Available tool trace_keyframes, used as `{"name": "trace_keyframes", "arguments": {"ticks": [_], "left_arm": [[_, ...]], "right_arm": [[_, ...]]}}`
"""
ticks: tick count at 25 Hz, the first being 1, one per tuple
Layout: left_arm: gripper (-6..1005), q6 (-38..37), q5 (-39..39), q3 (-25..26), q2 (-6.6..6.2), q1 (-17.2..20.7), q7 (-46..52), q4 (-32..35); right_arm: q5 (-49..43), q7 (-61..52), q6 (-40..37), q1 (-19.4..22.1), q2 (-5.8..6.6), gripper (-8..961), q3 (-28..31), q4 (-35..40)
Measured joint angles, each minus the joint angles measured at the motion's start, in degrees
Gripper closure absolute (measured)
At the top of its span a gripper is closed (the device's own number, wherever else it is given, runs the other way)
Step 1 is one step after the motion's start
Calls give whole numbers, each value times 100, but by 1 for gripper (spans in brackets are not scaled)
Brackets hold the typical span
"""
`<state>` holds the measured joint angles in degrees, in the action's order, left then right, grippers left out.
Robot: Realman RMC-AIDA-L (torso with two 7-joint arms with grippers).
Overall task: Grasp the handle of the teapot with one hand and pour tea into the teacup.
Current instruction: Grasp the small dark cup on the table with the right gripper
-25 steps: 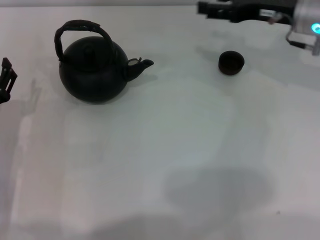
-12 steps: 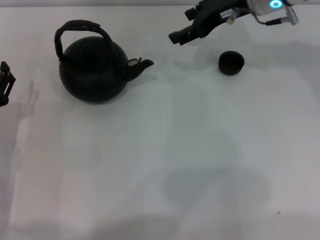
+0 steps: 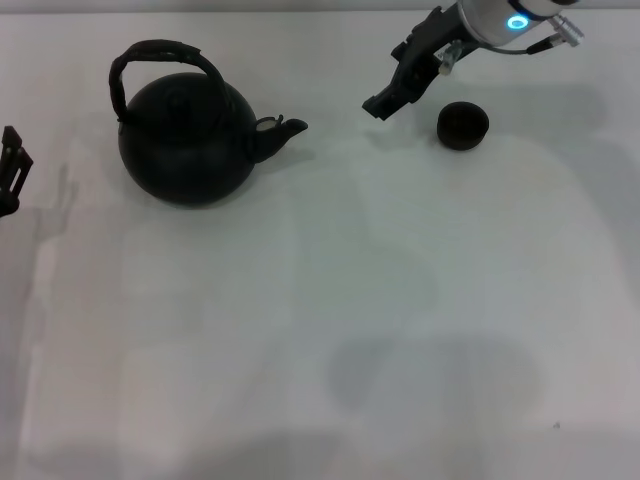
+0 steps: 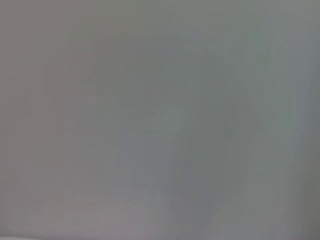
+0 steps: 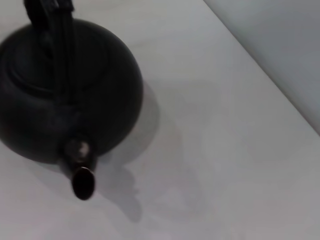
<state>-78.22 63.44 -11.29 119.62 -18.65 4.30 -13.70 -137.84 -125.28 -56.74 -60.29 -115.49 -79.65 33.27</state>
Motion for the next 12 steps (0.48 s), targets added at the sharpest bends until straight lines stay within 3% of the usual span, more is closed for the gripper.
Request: {"name": "trace_keyframes", "arguments": {"ticks": [12], "left_arm": [[111,24,8,13,0,19,0,-1]], "right_arm": [[-226,-363,593,-111,-4,144,-268,-659]]}}
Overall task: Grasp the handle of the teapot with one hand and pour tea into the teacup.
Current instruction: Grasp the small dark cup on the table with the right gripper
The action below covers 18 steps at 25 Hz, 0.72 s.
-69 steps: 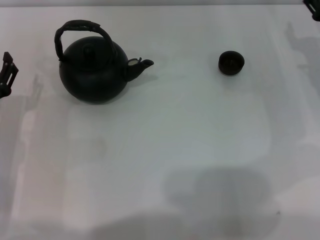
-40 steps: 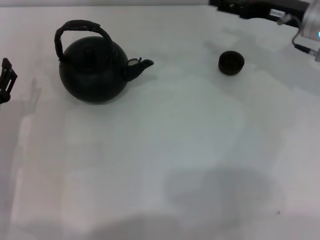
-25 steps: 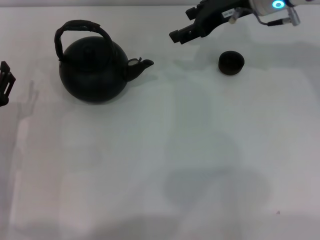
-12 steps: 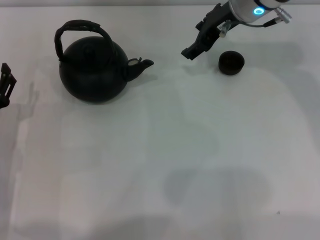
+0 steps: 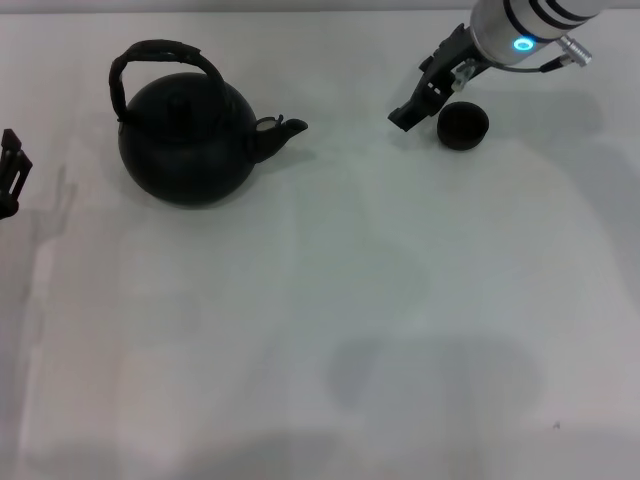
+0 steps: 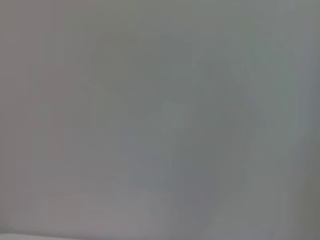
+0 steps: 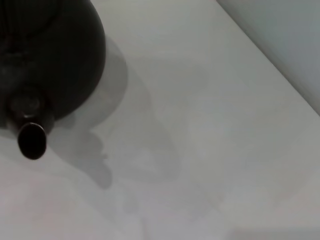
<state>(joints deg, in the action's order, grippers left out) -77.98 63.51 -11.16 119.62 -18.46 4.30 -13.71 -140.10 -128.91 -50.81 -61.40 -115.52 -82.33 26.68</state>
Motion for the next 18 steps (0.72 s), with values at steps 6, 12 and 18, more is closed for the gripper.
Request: {"name": "trace_keyframes", "arguments": {"ticks": [6,12,18], "left_arm": [[112,-9,-3,0,0,-12,0,0],[111,-10,-3,0,0,-18,0,0],[111,-27,-6,0,0,-2,0,0]], "right_arm": [[-4,-116,228,4,-3,151,16,-244],[-8,-376,351,-1,6,157,19,-437],[-9,-422,457,49,13,164,22,-483]]}}
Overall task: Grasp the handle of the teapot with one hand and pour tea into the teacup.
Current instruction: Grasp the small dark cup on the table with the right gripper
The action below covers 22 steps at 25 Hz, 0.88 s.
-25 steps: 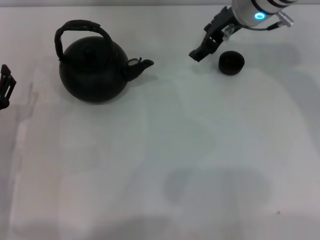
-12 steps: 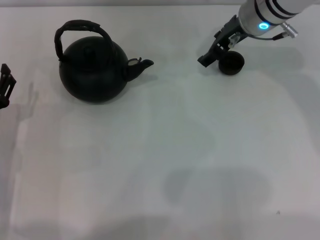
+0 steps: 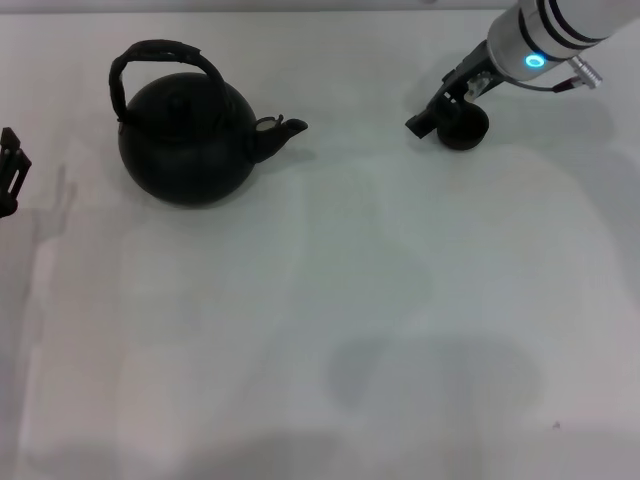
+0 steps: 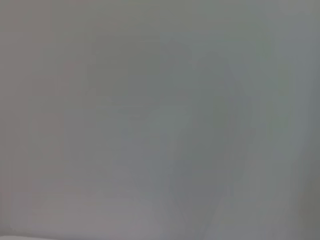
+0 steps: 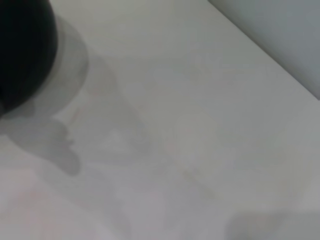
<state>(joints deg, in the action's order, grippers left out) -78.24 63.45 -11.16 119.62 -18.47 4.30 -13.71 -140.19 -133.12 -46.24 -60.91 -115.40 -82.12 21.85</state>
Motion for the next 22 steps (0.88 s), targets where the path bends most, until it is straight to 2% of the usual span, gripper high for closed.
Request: {"name": "trace_keyframes", "arguments": {"ticks": [22], "left_arm": [[111,18,38,-31,-10,-50,0,6]], "right_arm": [[-14,-142,64,153,81,188,15,-236]]}}
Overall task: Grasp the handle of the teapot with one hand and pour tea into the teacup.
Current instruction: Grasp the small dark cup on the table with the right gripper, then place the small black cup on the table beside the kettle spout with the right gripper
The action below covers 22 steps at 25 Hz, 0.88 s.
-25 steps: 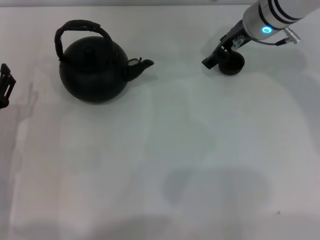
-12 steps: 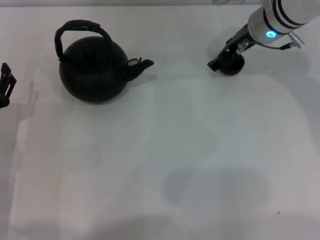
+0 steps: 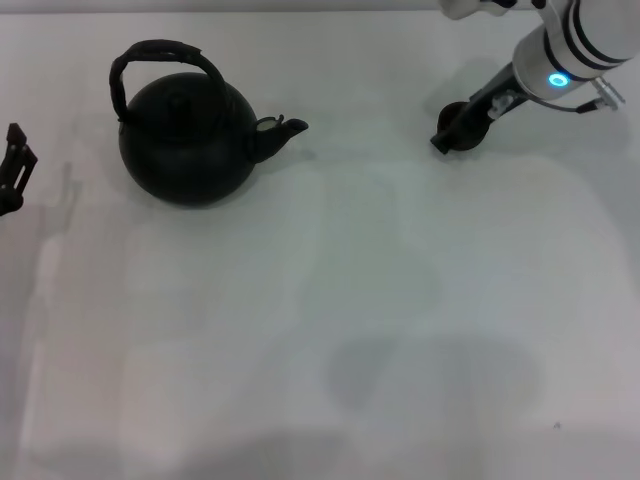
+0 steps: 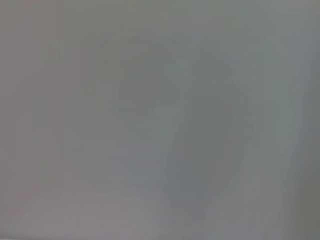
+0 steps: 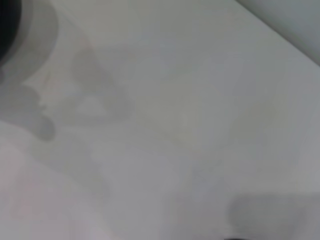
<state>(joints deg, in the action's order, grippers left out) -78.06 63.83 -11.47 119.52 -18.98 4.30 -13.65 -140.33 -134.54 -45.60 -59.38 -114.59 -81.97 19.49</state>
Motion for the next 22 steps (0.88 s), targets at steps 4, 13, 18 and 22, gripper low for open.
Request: {"name": "trace_keyframes", "arguments": {"ticks": [4,13,18,22], "left_arm": [[111,-5,11,-5,-8,-36,0,3],[111,-22,16,-4,-8,-53,1,3],[112,-25,15,-2,-7,-54,0,3],[112,-25,15,9,-7,-51,0,3]], "right_arm": [[-40,-134,-56,109,41,192,0,87],[-43,-114,-258,388,28,202,-12,633],[-42,-104,-482,379,41,212,-9,837],[-39,-78,-1148,644,-19,230,-41,1589]]}}
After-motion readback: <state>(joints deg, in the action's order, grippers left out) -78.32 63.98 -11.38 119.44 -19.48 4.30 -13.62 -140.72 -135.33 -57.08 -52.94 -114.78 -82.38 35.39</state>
